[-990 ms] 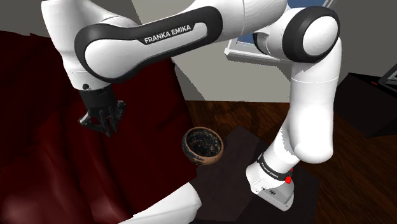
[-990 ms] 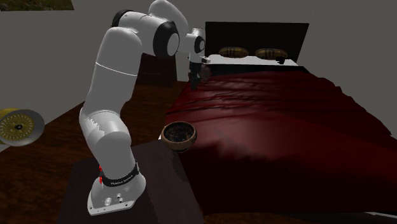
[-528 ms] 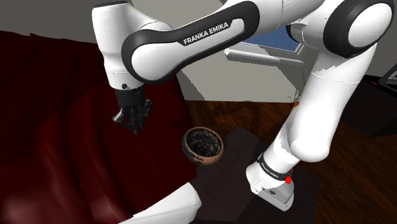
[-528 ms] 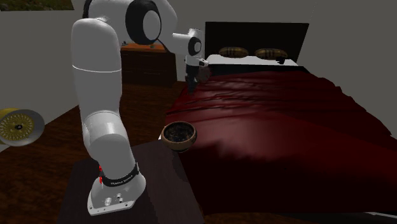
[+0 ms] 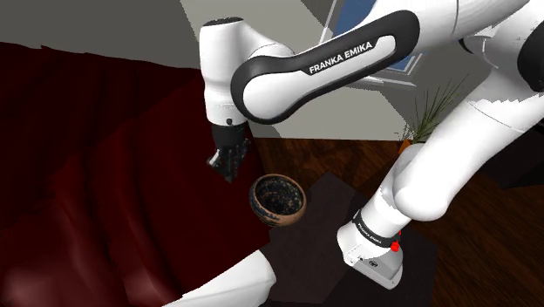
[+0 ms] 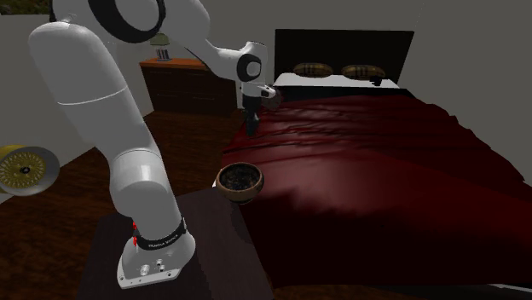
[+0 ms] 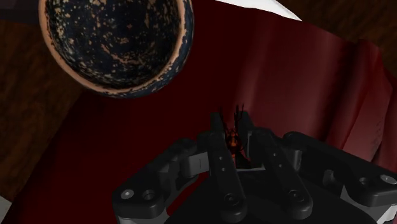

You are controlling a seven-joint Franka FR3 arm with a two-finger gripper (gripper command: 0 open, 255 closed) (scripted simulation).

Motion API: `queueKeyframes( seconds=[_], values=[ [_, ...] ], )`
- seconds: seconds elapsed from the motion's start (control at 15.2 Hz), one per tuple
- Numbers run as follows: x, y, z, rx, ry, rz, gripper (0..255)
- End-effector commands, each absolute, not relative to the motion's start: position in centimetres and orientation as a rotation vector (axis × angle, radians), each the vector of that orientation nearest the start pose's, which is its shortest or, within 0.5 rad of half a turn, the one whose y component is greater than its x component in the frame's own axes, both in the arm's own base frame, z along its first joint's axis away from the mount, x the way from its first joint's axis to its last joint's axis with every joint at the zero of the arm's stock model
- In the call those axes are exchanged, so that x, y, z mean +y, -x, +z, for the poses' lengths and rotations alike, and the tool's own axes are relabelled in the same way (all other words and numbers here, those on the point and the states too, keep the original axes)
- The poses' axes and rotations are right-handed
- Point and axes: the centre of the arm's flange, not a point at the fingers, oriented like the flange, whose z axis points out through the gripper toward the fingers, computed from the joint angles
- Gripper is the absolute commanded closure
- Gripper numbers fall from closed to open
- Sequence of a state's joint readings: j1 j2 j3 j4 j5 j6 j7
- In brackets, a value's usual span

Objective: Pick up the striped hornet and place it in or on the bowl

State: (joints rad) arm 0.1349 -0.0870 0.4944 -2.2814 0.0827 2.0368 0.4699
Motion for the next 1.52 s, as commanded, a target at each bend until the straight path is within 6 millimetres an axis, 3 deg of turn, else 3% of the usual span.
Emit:
queueKeyframes(
  seconds=[0.0,0.66,1.45],
  values=[
    [26.5,-37.6,37.4,-0.177,3.187,0.252,255],
    [15.3,-30.2,37.5,-0.177,3.187,0.252,255],
    [15.3,-30.2,31.2,-0.177,3.187,0.252,255]
  ],
)
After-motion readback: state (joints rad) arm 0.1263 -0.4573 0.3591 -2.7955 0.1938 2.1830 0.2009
